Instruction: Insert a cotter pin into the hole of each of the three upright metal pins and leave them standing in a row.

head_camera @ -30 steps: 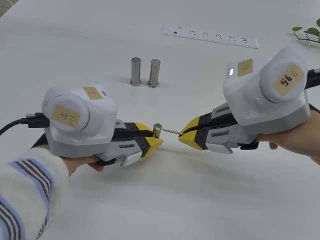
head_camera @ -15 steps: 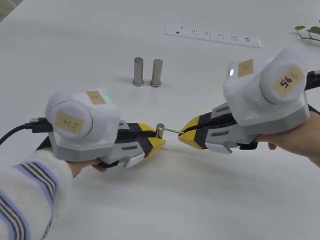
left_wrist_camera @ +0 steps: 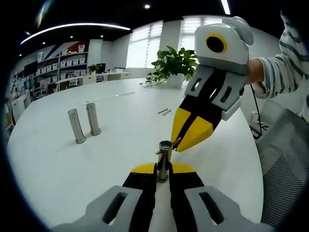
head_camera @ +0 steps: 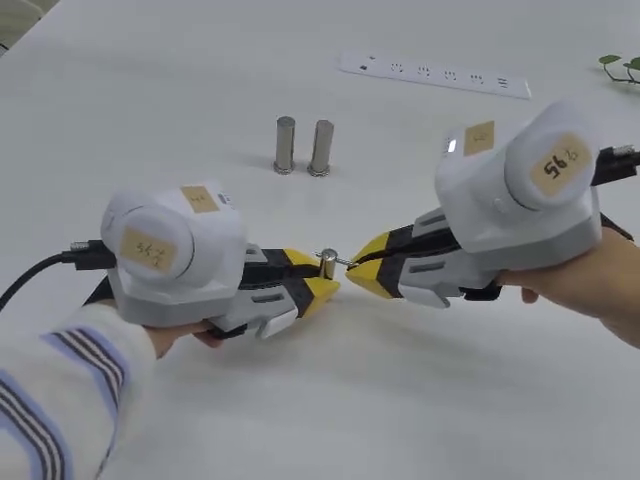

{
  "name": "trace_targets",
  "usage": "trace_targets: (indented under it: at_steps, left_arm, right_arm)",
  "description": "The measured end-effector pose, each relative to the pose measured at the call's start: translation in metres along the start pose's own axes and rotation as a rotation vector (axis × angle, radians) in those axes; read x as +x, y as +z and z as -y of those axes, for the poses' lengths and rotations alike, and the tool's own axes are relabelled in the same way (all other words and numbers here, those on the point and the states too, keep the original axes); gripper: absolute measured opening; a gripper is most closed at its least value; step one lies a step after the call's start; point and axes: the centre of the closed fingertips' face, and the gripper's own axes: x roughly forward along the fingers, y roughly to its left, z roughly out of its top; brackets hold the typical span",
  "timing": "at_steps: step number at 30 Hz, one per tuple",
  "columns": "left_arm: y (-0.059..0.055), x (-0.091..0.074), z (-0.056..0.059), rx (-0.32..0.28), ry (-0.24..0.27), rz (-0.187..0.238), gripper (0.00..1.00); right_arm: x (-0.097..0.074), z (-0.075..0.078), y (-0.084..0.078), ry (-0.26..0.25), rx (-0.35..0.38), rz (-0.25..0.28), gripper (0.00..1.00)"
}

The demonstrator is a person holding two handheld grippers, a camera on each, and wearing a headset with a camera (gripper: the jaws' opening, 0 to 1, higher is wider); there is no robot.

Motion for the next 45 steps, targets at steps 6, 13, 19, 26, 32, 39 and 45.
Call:
trace_targets:
  at_steps: [6,13,19,26,32,39,45]
  left_arm:
    - [0.0,0.001,0.0,-0.002,0.0,0.001,0.08]
    - [0.0,0.001,0.0,-0.002,0.001,0.001,0.08]
    - [0.0,0.001,0.0,-0.001,0.001,0.001,0.08]
    - [0.0,0.001,-0.001,-0.01,0.003,0.006,0.08]
    - [-0.001,0.002,-0.001,-0.003,0.003,0.007,0.08]
    - [0.0,0.001,-0.001,-0.023,0.004,0.016,0.08]
    - [0.0,0.002,-0.002,-0.029,0.006,0.021,0.08]
  right_arm:
    - [0.002,-0.001,0.003,0.001,-0.011,0.013,0.05]
    - [-0.008,-0.001,-0.001,-0.016,-0.012,0.022,0.09]
    - [-0.014,0.003,-0.002,-0.04,-0.031,0.024,0.04]
    - [-0.009,0.002,0.001,-0.038,-0.054,0.021,0.03]
    - [-0.006,0.001,0.003,-0.038,-0.045,0.028,0.03]
    - [-0.004,0.001,0.007,-0.05,-0.002,0.046,0.03]
    - [-0.009,0.005,0.005,-0.09,0.008,0.055,0.04]
